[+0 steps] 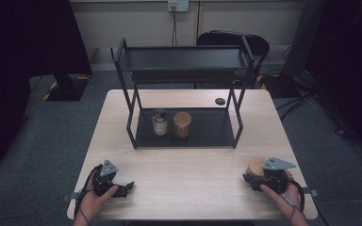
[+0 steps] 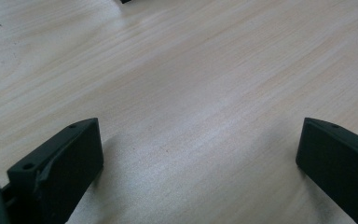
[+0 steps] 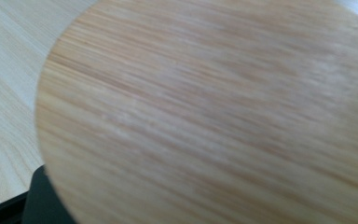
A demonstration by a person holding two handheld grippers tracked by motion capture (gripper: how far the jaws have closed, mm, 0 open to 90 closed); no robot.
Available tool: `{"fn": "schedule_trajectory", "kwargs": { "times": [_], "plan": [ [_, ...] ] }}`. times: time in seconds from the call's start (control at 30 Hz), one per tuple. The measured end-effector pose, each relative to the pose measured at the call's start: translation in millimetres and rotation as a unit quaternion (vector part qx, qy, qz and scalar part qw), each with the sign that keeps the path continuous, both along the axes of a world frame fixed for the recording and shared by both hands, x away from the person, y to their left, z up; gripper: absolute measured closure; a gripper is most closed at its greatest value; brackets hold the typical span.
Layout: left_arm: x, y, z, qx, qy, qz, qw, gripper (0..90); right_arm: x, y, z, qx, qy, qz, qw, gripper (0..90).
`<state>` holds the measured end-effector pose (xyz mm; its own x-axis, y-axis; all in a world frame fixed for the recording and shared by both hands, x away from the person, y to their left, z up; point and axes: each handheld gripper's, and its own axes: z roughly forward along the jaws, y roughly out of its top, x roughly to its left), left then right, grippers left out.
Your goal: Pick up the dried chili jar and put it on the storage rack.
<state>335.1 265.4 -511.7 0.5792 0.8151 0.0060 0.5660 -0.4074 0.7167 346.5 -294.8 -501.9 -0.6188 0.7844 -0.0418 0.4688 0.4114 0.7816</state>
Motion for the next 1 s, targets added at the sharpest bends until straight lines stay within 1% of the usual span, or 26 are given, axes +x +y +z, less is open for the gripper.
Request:
{"fn": "schedule_trajectory", "kwargs": {
  "times": [0.17,0.27,0.53,0.6,0.77,1.0],
  "plan": [
    [0.0,0.0,0.0,0.0,0.0,0.0,1.0,0.1,0.9,-0.3,0.0,0.007,0.001,-0.001,1.0,25.3],
    [0.0,0.0,0.0,0.0,0.0,0.0,1.0,0.1,0.7,0.0,0.8,-0.001,-0.001,-0.002,1.0,25.4],
    [0.0,0.0,0.0,0.0,0.0,0.0,1.0,0.0,1.2,3.2,4.6,-0.002,0.005,0.01,0.9999,25.4],
    [0.0,0.0,0.0,0.0,0.0,0.0,1.0,0.1,1.5,5.2,6.0,0.0,0.008,0.013,0.9999,25.5],
    [0.6,0.0,0.0,0.0,0.0,0.0,1.0,0.0,3.9,11.5,9.6,0.004,0.006,0.02,0.9998,25.5],
    [1.8,-0.1,0.1,0.0,0.0,-0.001,1.0,0.0,7.4,20.9,13.8,0.004,0.007,0.025,0.9996,25.5]
  ]
}}
